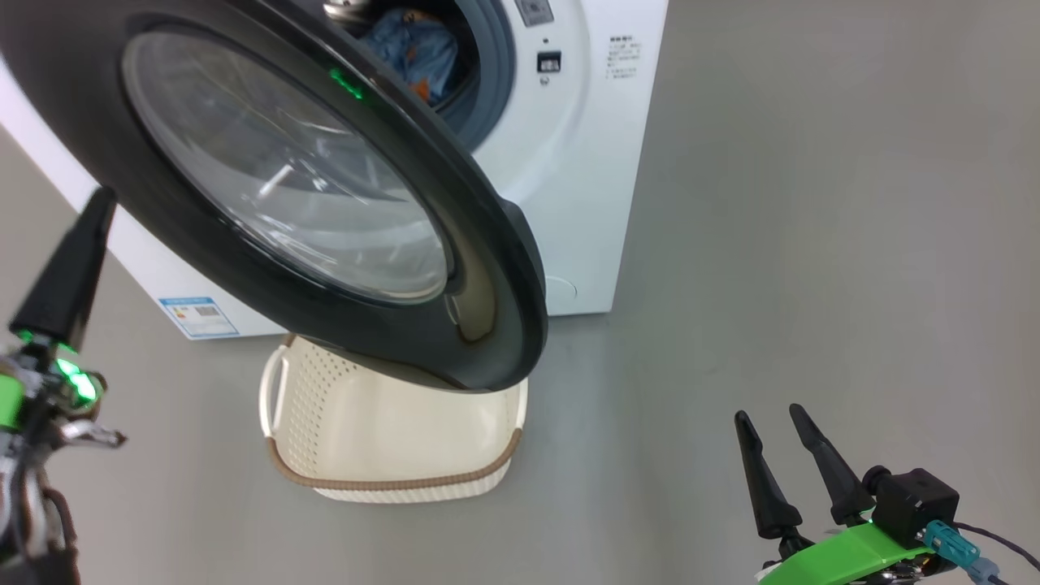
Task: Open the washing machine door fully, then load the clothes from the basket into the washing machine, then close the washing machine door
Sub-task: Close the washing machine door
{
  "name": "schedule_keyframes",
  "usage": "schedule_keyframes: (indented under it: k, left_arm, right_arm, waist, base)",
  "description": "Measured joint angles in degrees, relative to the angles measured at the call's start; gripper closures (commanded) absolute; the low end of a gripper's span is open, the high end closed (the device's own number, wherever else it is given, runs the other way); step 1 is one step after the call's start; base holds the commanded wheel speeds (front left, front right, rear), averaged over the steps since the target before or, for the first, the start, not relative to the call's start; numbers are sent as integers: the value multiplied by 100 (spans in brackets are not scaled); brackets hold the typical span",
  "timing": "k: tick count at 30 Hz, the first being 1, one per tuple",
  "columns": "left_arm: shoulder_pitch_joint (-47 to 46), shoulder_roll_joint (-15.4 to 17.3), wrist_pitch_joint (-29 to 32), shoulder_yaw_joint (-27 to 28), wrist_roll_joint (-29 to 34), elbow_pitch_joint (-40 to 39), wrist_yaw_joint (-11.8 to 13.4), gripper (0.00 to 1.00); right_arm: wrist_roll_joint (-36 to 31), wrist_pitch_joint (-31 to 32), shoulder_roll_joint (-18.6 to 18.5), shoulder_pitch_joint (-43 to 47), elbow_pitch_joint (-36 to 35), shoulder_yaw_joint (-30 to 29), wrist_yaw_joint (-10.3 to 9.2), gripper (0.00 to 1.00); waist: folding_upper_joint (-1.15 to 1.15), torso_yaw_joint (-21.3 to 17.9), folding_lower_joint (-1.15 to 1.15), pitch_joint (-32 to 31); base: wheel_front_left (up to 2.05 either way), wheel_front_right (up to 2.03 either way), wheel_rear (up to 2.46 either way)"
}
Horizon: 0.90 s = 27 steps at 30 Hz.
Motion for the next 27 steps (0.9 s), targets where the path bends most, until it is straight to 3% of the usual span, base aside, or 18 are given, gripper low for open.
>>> schedule_keyframes:
  k: [5,12,13,16,17,18,19,21,23,27]
  left_arm:
    - [527,221,-779,-455,637,-517,0,100]
    - [1410,789,-2436,-1333,1425,-757,0,99]
    - [1535,903,-2669,-1483,1562,-750,-1,82]
    - [1824,1117,-3372,-1860,1749,-709,-18,51]
    - [1898,1202,-3579,-1996,1852,-688,-18,18]
    - [1967,1308,-3782,-2128,2004,-648,-18,0]
    - [2114,1516,-4153,-2375,2286,-530,-20,0]
    - [2252,1573,-4448,-2505,2432,-419,-41,0]
    - [2343,1572,-4596,-2584,2573,-331,-42,0]
    - [2479,1612,-4681,-2562,3441,-131,-42,0]
  right_arm:
    - [1,0,0,41,-3,-3,0,0]
    - [1,0,1,197,-56,-4,0,0]
    - [1,0,2,217,-66,-5,0,0]
    - [1,0,3,255,-83,-4,0,0]
    - [1,0,3,257,-91,-3,0,0]
    - [1,0,2,258,-94,-2,0,0]
    - [1,0,3,265,-96,1,0,0]
    - [1,0,4,267,-97,5,0,0]
    - [5,0,4,286,-100,-4,0,0]
    - [5,0,7,390,-105,-5,0,0]
  waist:
    - [0,91,0,-224]
    - [0,81,0,-391]
    - [0,72,0,-407]
    - [0,46,0,-446]
    - [0,38,0,-456]
    - [0,31,0,-466]
    - [0,20,0,-487]
    - [0,7,0,-503]
    - [0,1,0,-519]
    - [0,0,0,-537]
  base:
    - [0,0,0]
    - [0,0,0]
    - [0,0,0]
    - [0,0,0]
    - [0,0,0]
    - [0,0,0]
    - [0,0,0]
    - [0,0,0]
    - [0,0,0]
    - [0,0,0]
